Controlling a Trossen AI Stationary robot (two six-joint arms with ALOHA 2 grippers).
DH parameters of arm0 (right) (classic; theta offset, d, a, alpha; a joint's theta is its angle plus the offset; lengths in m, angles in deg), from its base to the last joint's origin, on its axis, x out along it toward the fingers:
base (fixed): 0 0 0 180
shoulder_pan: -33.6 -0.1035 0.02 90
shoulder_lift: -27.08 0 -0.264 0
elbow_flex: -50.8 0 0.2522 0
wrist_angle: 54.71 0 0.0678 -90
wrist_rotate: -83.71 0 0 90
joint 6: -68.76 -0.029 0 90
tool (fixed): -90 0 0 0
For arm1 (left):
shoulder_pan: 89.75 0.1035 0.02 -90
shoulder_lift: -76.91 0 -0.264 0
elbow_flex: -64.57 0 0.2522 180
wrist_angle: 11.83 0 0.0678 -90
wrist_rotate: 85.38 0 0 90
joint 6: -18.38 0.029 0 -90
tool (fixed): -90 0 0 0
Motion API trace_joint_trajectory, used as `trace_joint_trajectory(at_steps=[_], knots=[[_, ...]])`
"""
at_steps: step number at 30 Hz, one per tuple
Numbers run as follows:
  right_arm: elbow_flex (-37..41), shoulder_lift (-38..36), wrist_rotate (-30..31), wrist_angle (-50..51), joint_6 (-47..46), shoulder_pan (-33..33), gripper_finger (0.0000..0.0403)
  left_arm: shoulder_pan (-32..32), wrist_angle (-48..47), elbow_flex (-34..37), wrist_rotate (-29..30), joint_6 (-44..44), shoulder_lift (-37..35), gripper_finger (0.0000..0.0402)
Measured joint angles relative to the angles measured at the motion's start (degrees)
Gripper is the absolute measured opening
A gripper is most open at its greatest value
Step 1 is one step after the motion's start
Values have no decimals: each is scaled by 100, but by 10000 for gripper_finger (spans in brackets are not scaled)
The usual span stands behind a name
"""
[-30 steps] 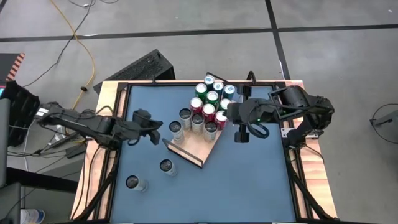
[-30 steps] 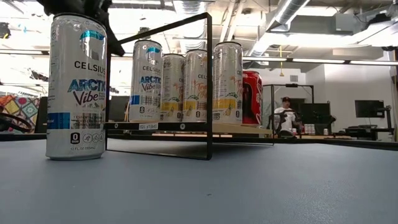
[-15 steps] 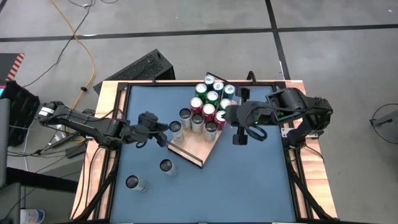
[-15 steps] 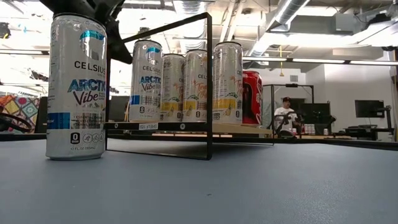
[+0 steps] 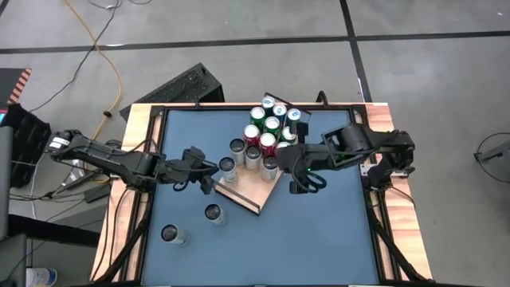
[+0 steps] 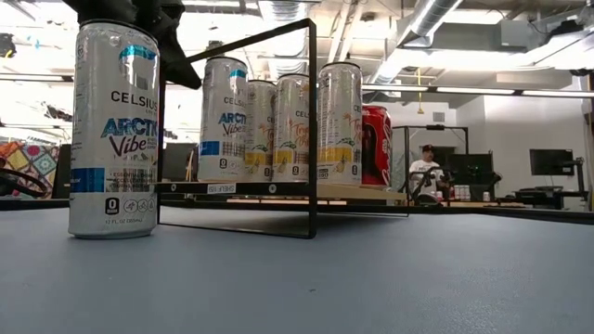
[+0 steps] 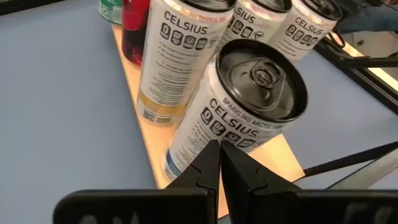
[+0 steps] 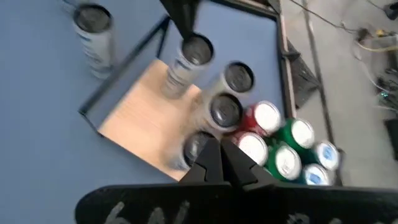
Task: Place canned beverage on shelf
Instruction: Put the right white blue soda can on the shelf
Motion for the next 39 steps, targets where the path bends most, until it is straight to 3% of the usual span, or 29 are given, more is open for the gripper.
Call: trace_joint_trajectory(at_steps=[10, 19, 26, 30, 39], knots=[[-1, 881, -1578, -1111, 408, 262, 0, 4, -63, 0, 20, -17, 0, 0], [3, 1967, -1608, -1255, 925, 362, 0, 4, -160, -1, 49, 3, 2, 0], [-6, 2150, -1638, -1566, 1262, 629, 0, 4, -160, -1, 54, 3, 0, 0], [0, 2242, -1987, -1874, 1448, 749, 0, 4, -161, -1, 116, -2, 1, 0], [3, 2229, -1910, -1887, 1654, 952, 0, 4, -163, -1, 225, 2, 0, 0]])
